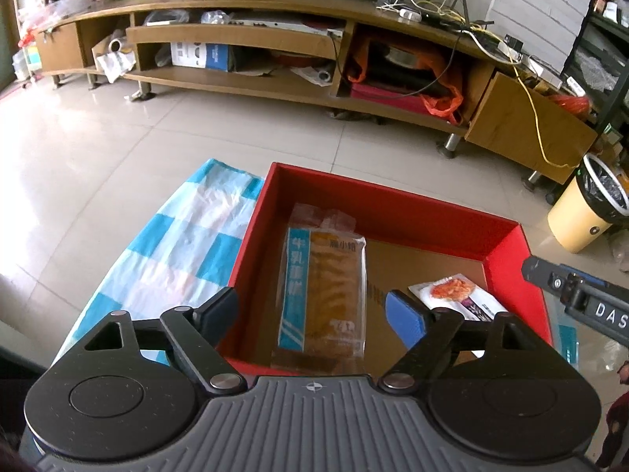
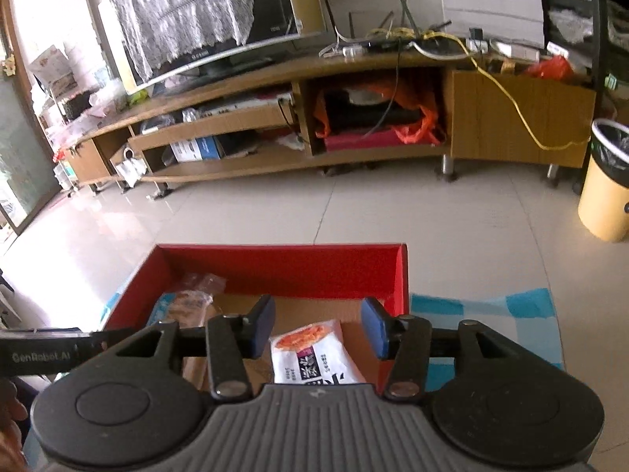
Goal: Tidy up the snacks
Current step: 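Open the right tool to drop the silver bag while the left tool releases the cake bag, then withdraw both open tools from the box back toward the remaining snacks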
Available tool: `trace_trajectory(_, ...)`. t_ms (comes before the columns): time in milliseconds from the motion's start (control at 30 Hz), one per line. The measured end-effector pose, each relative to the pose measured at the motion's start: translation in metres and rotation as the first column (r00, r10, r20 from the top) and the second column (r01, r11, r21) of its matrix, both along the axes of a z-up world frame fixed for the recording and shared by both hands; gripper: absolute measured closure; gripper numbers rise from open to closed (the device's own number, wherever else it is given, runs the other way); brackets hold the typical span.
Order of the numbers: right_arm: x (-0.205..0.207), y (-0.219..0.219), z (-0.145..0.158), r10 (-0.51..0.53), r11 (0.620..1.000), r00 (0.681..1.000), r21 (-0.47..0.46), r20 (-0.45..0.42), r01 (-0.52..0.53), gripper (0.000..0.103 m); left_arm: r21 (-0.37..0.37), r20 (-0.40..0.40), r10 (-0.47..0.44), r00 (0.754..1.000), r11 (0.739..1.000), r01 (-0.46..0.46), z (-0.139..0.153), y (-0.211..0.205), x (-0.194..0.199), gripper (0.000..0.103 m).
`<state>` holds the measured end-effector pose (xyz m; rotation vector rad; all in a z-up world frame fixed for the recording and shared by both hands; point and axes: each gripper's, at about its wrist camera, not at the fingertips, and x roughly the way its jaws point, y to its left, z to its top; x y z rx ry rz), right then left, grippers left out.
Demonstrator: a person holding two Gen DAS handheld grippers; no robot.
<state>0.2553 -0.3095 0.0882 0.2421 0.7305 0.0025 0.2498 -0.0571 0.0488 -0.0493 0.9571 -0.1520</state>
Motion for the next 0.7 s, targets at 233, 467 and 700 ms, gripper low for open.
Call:
trace_trajectory(233,-0.016,0.014,0.006,0.047,0.999,0.999,-0.017,-0.012,-0.047,0.051,-0.025,-0.022,0.017,1.000,1.000,-0.017,0.007,0.017,-0.024,0.015)
trace_trajectory(467,-0.042,0.030,0.006,0.102,0.994,0.994,-0.037,-0.044,-0.104,0.049,0.003,-0.055,-0.007,0.998,1.000,0.007,0.001,0.031,-0.052,0.013)
trace_trajectory(700,-0.070,0.032,0.022,0.087,0.996,0.996,0.019,-0.004,-0.087,0.048,-0.026,-0.071,-0.014,0.997,1.000,0.012,0.002,0.042,-0.068,0.013)
